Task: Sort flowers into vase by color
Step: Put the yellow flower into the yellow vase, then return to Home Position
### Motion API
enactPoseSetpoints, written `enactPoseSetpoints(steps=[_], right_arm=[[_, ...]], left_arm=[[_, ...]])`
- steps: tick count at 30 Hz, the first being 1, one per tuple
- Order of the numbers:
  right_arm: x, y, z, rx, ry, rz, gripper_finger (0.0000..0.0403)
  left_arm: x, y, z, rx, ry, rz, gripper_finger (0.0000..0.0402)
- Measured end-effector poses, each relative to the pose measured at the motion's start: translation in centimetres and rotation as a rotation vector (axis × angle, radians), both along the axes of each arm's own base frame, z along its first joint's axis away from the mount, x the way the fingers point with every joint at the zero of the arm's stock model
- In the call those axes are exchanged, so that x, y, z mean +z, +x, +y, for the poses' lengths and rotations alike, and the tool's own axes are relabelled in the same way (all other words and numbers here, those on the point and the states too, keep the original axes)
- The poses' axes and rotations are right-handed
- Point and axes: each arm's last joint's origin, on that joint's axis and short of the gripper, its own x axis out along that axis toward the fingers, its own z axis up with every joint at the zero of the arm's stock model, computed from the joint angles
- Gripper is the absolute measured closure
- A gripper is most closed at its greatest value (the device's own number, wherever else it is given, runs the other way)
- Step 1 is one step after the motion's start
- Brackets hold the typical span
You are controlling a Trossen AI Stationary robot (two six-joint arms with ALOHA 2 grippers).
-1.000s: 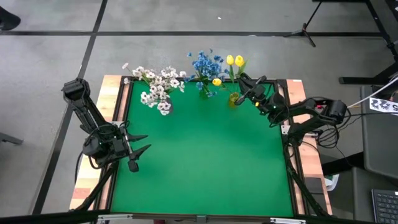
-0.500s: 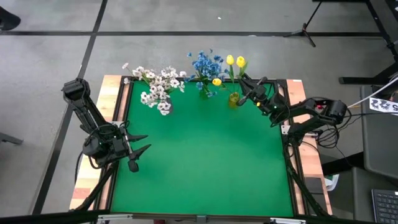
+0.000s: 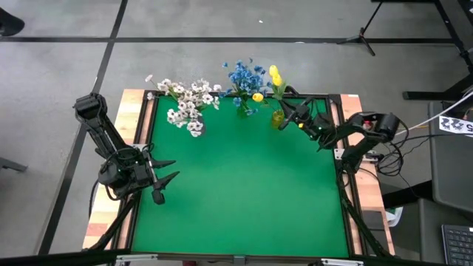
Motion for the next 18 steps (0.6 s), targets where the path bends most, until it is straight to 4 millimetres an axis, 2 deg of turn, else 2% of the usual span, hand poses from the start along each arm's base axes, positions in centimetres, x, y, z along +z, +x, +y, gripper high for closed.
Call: enactPoseSetpoints(steps=[4, 12, 18], right_arm=[[-0.6, 0.2, -0.1, 0.005, 0.027, 0.000, 0.0352], [-0.8, 0.3, -0.1, 0.029, 0.032, 0.022, 0.0253], [0.5, 0.1, 0.3, 0.137, 0.003, -0.038, 0.0208]], left_arm=[[0.0, 0.0, 0.0, 0.000, 0.000, 0.000, 0.0219], [0.0, 0.0, 0.0, 0.009, 0.002, 0.005, 0.0219], [0.2, -0.1, 0.2, 0.009, -0.029, -0.010, 0.0219]])
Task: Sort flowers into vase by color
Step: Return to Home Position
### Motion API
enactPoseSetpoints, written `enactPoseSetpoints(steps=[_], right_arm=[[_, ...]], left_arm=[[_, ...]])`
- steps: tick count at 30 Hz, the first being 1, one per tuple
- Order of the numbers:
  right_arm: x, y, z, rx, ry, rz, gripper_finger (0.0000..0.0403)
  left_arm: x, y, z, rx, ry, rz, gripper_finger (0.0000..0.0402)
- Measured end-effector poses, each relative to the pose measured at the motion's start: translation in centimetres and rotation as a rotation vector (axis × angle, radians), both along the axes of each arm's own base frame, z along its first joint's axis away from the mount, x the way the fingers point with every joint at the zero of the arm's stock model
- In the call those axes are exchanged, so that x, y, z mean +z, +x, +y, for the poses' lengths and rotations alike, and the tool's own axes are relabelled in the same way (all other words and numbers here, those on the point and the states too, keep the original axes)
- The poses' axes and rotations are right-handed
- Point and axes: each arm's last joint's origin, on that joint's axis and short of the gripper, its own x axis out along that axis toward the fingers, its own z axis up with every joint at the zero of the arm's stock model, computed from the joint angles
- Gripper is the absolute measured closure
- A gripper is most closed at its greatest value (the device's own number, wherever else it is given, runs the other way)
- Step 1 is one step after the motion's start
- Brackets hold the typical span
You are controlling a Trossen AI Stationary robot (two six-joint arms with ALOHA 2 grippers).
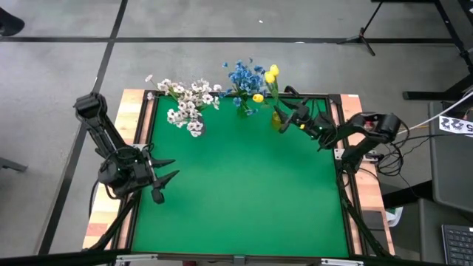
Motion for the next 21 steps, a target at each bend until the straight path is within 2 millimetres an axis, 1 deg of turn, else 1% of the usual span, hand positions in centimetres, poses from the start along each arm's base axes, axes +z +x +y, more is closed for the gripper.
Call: enactPoseSetpoints(steps=[4, 7, 12, 16, 21], right_arm=[[2.2, -0.5, 0.6, 0.093, -0.056, -0.088, 0.0201], [4.1, -1.2, 1.4, 0.202, -0.121, -0.157, 0.0204], [7.2, -2.7, 3.2, 0.504, -0.180, -0.278, 0.0205], [9.1, -4.2, 4.6, 0.742, -0.140, -0.344, 0.0205], [10.7, -5.9, 6.0, 0.955, -0.042, -0.379, 0.0205]], left_arm=[[0.6, -0.3, 0.4, -0.006, -0.052, -0.026, 0.0219], [1.3, -0.7, 0.8, -0.017, -0.105, -0.051, 0.0219], [2.3, -1.5, 1.7, -0.042, -0.173, -0.082, 0.0219], [3.3, -2.1, 2.7, -0.073, -0.211, -0.115, 0.0219], [4.5, -2.7, 3.8, -0.174, -0.212, -0.187, 0.0219]])
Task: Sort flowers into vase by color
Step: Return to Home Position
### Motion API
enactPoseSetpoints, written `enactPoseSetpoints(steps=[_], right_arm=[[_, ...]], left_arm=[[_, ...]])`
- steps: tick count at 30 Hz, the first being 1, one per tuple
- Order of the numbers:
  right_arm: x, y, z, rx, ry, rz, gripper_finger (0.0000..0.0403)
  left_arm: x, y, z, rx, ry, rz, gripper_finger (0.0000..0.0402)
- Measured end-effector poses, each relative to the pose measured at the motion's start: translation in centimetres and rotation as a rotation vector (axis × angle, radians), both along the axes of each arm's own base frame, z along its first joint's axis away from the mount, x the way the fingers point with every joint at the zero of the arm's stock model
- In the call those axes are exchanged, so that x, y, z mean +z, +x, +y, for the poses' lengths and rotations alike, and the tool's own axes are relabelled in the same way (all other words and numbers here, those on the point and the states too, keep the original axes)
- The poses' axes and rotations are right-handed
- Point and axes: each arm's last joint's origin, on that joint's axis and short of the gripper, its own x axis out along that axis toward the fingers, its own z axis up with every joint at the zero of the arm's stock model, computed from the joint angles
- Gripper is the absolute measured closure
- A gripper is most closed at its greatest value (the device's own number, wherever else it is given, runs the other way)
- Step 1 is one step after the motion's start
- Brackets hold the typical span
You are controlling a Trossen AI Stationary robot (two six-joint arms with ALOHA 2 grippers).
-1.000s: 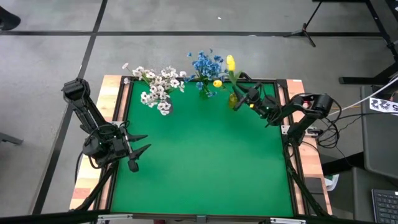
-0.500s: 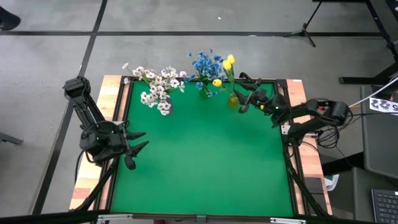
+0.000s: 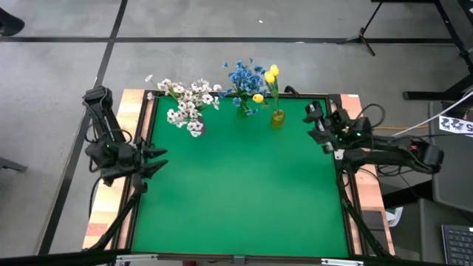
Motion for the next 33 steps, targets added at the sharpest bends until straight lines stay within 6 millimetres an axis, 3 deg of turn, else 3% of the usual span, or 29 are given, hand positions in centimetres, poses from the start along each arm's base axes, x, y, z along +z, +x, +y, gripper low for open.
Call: enactPoseSetpoints(steps=[6, 11, 14, 20, 23, 27, 33], right_arm=[[1.8, 0.5, 2.7, 0.037, -0.013, 0.019, 0.0205], [4.7, 3.2, 5.7, -0.191, -0.109, 0.200, 0.0205], [7.6, 4.0, 8.1, -0.356, -0.226, 0.323, 0.0205], [11.1, 2.9, 12.6, -0.576, -0.488, 0.361, 0.0205], [11.2, 1.4, 13.6, -0.685, -0.521, 0.394, 0.0205], [11.0, -0.3, 14.2, -0.654, -0.519, 0.362, 0.0205], [9.2, -0.4, 13.8, -0.578, -0.614, 0.310, 0.0205]], left_arm=[[1.3, -1.0, 1.5, -0.091, -0.040, -0.102, 0.0219], [1.7, -1.5, 2.3, -0.108, -0.052, -0.123, 0.0219], [1.7, -1.5, 2.4, -0.108, -0.050, -0.122, 0.0219], [1.6, -1.5, 2.4, -0.080, 0.008, -0.085, 0.0219], [1.6, -1.5, 2.6, -0.057, 0.035, -0.056, 0.0219], [1.5, -1.6, 2.6, -0.047, 0.008, -0.040, 0.0219], [2.1, -2.0, 3.6, -0.033, -0.025, -0.058, 0.0219]])
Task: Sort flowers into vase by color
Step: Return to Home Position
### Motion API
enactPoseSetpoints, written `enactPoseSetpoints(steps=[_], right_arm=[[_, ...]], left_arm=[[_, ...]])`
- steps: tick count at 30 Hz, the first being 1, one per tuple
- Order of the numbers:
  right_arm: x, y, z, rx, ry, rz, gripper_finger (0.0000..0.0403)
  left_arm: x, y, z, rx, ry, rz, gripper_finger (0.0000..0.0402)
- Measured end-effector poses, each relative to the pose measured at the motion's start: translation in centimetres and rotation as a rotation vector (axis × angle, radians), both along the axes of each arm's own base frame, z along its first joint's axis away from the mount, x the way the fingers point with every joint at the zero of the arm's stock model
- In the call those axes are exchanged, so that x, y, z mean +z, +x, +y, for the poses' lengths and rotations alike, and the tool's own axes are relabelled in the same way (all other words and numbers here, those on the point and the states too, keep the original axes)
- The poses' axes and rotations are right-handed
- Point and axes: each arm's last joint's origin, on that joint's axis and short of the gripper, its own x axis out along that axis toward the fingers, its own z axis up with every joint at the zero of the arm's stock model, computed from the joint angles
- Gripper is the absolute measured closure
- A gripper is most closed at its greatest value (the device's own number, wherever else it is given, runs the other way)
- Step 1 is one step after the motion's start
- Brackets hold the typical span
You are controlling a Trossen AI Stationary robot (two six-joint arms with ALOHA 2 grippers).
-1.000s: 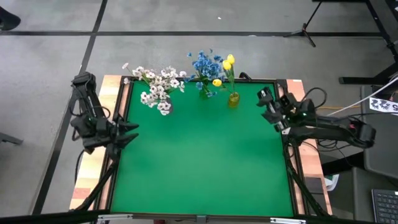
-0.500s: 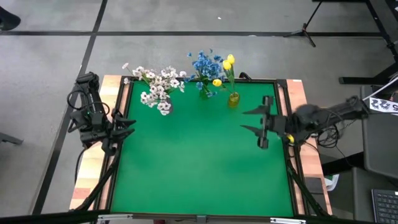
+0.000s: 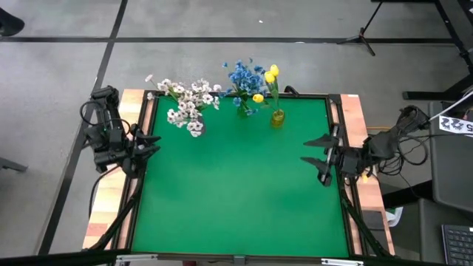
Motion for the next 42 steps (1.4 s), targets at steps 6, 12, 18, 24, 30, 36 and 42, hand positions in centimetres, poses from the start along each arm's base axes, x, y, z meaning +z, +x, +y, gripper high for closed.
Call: enactPoseSetpoints(steps=[6, 12, 18, 24, 30, 36, 42], right_arm=[[-2.7, -0.6, -1.2, 0.061, 0.002, -0.059, 0.0205], [-4.5, -2.2, -3.0, -0.144, 0.163, -0.063, 0.0205], [-3.9, -3.7, -3.9, -0.134, 0.268, -0.131, 0.0205], [-2.7, -5.6, -4.3, 0.117, 0.198, -0.204, 0.0205], [-2.4, -8.9, -6.0, 0.208, 0.242, -0.352, 0.0205], [-4.9, -9.5, -6.4, 0.193, 0.257, -0.368, 0.0205], [-6.6, -9.3, -6.2, 0.211, 0.271, -0.358, 0.0205]], left_arm=[[0.3, -0.7, 1.4, 0.017, -0.021, 0.046, 0.0219], [0.4, -1.5, 2.7, -0.052, -0.032, 0.080, 0.0219], [0.7, -2.2, 4.4, -0.117, -0.066, 0.084, 0.0219], [1.1, -2.3, 5.4, -0.113, -0.054, 0.086, 0.0219], [1.2, -2.3, 5.4, -0.097, 0.018, 0.051, 0.0219], [1.3, -2.3, 5.4, -0.079, 0.059, 0.026, 0.0219], [0.6, -2.3, 5.1, -0.080, 0.066, 0.027, 0.0219]])
